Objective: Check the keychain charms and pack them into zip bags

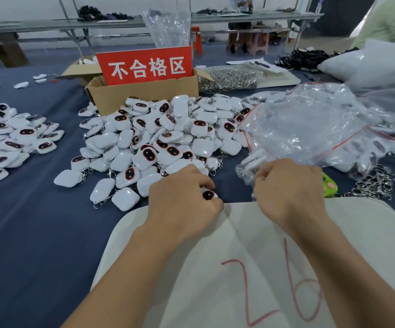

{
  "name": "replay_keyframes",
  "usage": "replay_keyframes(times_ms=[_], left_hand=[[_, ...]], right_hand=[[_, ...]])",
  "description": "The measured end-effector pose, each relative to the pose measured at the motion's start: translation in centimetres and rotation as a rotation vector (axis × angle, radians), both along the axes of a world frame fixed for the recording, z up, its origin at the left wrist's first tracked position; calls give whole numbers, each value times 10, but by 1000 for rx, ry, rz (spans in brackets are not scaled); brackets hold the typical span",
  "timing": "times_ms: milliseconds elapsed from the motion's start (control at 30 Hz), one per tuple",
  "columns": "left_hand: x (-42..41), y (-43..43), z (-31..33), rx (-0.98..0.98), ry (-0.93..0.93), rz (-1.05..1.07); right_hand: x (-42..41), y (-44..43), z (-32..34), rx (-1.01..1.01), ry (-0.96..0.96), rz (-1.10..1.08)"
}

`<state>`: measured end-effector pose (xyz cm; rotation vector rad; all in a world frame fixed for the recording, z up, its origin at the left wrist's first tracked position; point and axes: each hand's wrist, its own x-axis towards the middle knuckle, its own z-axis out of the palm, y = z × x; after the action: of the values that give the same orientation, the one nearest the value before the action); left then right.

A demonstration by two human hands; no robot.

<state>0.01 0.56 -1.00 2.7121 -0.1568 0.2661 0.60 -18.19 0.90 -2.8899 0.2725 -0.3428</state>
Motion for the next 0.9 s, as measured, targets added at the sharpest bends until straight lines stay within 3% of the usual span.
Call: replay_keyframes(times_ms=[100,267,333,433,533,633,700,833,900], left_hand=[[1,1,-2,-10,9,3],[4,4,-2,-35,-7,-7],[4,6,-3,-29,-23,-7],[2,6,-4,-31,-48,-3],[2,6,-2,-62,-83,23],[1,6,-2,-87,-89,51],[0,4,-4,-113,-105,52],[3,-2,-5,-253,-135,52],[4,-1,-5,-343,-128,55]], right_hand=[[-2,-1,2,17,-20,5],[-5,5,2,342,-373,72],[-5,10,0,217,-254,185],[-5,14,-7,52,76,299],[-2,7,-8,312,8,183],[-2,4,-6,259,-59,73],[-1,2,-6,178,-17,135],[-3,1,4,602,217,395],[-4,4,3,543,200,415]])
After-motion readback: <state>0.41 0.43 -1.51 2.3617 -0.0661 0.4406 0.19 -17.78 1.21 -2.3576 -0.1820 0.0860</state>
